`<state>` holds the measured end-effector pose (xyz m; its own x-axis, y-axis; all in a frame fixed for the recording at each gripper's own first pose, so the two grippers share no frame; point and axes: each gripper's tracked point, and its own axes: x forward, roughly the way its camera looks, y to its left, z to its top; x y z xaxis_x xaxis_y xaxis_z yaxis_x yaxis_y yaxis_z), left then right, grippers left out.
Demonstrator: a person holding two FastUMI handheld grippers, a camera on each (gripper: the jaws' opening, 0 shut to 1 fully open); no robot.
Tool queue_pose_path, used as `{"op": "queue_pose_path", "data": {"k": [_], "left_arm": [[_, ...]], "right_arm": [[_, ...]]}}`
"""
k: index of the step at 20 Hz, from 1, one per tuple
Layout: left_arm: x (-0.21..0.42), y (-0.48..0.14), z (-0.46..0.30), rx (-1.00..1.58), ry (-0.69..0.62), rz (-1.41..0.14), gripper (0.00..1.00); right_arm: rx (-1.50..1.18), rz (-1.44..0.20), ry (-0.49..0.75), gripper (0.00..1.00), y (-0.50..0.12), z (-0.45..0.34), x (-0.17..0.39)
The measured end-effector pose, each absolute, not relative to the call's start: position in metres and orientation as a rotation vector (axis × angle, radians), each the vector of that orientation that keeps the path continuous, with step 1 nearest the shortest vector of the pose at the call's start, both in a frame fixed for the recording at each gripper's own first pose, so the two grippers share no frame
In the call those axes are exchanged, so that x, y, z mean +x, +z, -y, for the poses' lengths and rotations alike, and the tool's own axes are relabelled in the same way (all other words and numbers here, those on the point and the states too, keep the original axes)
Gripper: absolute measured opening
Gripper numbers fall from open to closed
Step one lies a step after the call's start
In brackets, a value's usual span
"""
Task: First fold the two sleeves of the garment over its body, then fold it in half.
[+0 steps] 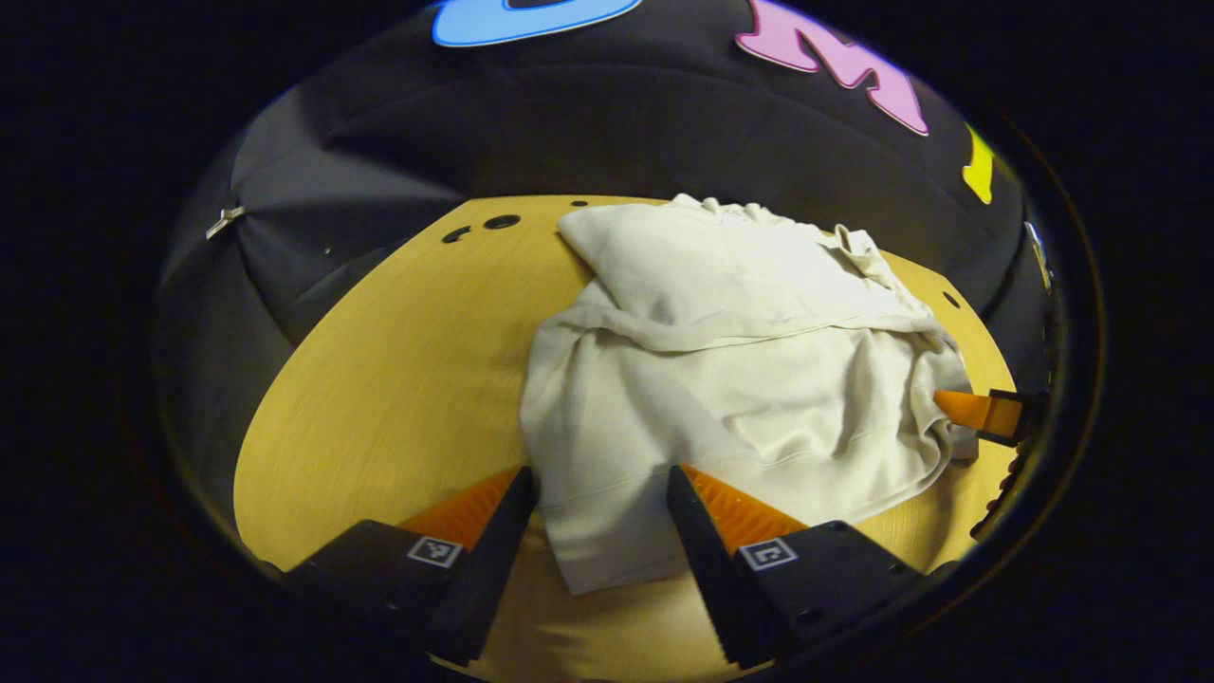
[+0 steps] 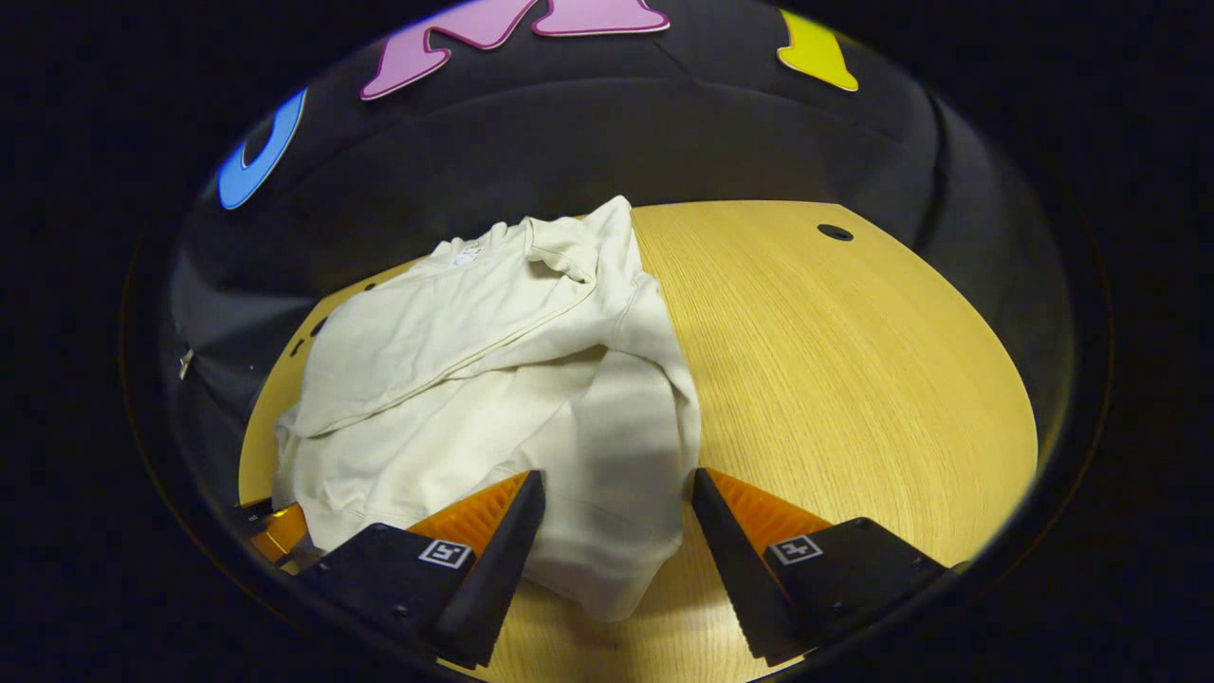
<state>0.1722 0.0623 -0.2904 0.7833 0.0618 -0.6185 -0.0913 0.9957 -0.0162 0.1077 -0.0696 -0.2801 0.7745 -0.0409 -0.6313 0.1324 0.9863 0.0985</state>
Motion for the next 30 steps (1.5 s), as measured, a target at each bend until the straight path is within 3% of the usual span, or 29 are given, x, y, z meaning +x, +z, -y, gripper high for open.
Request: {"op": "queue_pose_path", "data": {"k": [1, 2, 3, 4, 5, 6, 7, 9, 11, 12, 13, 14, 15, 23, 30], "left_arm": [[0.174, -0.291, -0.057, -0.042, 0.070, -0.660, 0.85], [0.174, -0.291, -0.051, -0.047, 0.055, -0.654, 0.87], [0.176, -0.291, -0.047, -0.050, 0.043, -0.652, 0.75], [0.177, -0.290, -0.042, -0.050, 0.028, -0.650, 0.64], [0.177, -0.289, -0.039, -0.051, 0.012, -0.649, 0.47], [0.177, -0.289, -0.035, -0.056, 0.006, -0.644, 0.30], [0.179, -0.290, -0.036, -0.059, 0.010, -0.635, 0.22], [0.183, -0.287, -0.035, -0.110, 0.024, -0.599, 0.18], [0.185, -0.284, -0.035, -0.170, 0.040, -0.551, 0.09], [0.185, -0.283, -0.035, -0.191, 0.044, -0.528, 0.12], [0.185, -0.283, -0.035, -0.209, 0.047, -0.506, 0.07], [0.185, -0.282, -0.035, -0.226, 0.049, -0.484, 0.07], [0.185, -0.280, -0.036, -0.244, 0.049, -0.460, 0.06], [0.209, -0.232, -0.044, -0.295, 0.066, -0.310, 0.06], [0.278, -0.164, -0.049, -0.259, 0.055, -0.141, 0.06]], "right_arm": [[0.140, -0.679, -0.079, 0.93, -0.282, 0.063, 0.108], [0.142, -0.668, -0.069, 0.81, -0.280, 0.058, 0.109], [0.158, -0.671, -0.048, 0.56, -0.282, 0.052, 0.108], [0.167, -0.663, -0.043, 0.65, -0.281, 0.049, 0.109], [0.195, -0.673, -0.028, 0.40, -0.283, 0.044, 0.109], [0.219, -0.653, -0.028, 0.31, -0.280, 0.043, 0.112], [0.246, -0.669, -0.025, 0.22, -0.282, 0.042, 0.111], [0.287, -0.665, 0.003, 0.09, -0.282, 0.042, 0.111], [0.325, -0.650, 0.018, 0.06, -0.278, 0.044, 0.110], [0.337, -0.636, 0.024, 0.06, -0.276, 0.044, 0.110], [0.340, -0.580, 0.040, 0.06, -0.266, 0.043, 0.115], [0.304, -0.553, 0.053, 0.00, -0.263, 0.042, 0.116], [0.272, -0.544, 0.067, 0.06, -0.264, 0.042, 0.115], [0.264, -0.426, 0.092, 0.05, -0.231, 0.040, 0.147], [0.239, -0.293, 0.121, 0.05, -0.178, 0.036, 0.216]]}}
